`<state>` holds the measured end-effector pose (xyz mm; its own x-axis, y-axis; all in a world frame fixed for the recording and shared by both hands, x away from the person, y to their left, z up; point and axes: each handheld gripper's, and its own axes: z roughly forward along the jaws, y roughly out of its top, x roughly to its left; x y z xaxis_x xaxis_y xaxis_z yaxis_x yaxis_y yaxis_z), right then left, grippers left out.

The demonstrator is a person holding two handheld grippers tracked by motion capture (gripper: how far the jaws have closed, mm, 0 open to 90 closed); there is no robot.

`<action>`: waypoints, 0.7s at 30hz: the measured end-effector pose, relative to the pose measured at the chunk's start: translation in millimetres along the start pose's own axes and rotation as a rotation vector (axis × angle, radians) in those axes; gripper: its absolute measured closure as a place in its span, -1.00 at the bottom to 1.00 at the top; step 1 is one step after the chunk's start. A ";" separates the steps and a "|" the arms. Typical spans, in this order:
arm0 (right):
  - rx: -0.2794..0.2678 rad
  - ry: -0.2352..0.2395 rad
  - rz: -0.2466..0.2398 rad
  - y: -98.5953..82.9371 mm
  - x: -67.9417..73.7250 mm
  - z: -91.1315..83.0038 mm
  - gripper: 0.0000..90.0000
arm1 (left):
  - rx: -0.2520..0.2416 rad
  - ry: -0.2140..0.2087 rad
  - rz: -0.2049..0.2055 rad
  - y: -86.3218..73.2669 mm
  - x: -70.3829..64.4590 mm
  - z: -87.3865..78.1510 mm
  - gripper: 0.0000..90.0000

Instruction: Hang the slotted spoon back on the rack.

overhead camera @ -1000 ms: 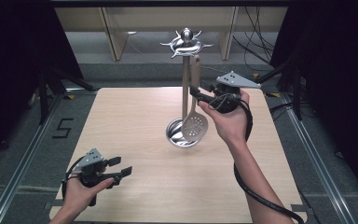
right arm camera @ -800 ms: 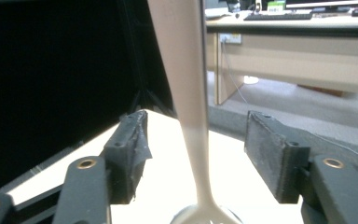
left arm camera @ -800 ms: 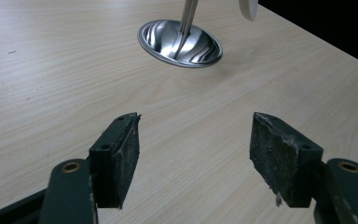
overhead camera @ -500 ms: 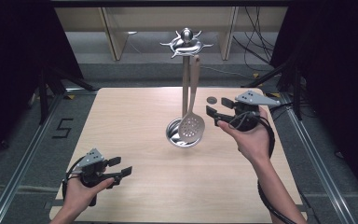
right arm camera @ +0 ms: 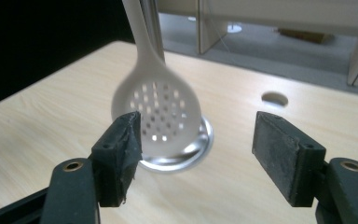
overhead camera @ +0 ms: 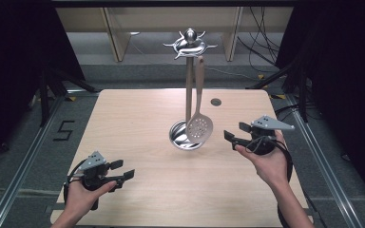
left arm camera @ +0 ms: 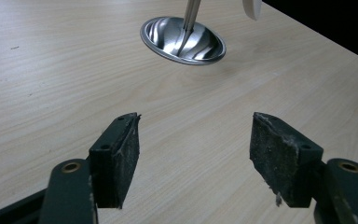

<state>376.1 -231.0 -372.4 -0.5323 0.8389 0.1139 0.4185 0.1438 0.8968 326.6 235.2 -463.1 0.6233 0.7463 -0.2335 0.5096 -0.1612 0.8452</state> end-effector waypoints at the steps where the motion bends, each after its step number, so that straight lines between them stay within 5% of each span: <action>1: 0.012 0.003 -0.003 -3.5 -2.2 -0.5 -0.25 | 0.000 0.000 0.000 0.0 0.0 0.1 -0.28; 12: 0.092 -0.056 0.051 -64.1 -20.3 -2.6 -0.20 | 0.000 -0.014 -0.011 -1.2 0.8 1.9 -0.28; 15: 0.116 -0.078 0.040 -73.2 -27.6 -3.3 -0.20 | 0.002 -0.008 -0.014 -0.9 0.5 1.7 -0.28; 17: 0.117 -0.062 0.089 -76.5 -29.0 -5.4 -0.21 | -0.004 -0.009 -0.008 -0.6 0.5 1.4 -0.28; 21: 0.143 -0.121 0.096 -87.7 -36.4 -5.7 -0.20 | -0.007 -0.013 -0.007 0.0 0.3 1.2 -0.28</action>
<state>354.6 -277.1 -452.7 -0.3962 0.9081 0.1357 0.5676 0.1260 0.8136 327.5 234.7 -463.7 0.6273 0.7392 -0.2451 0.5099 -0.1520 0.8467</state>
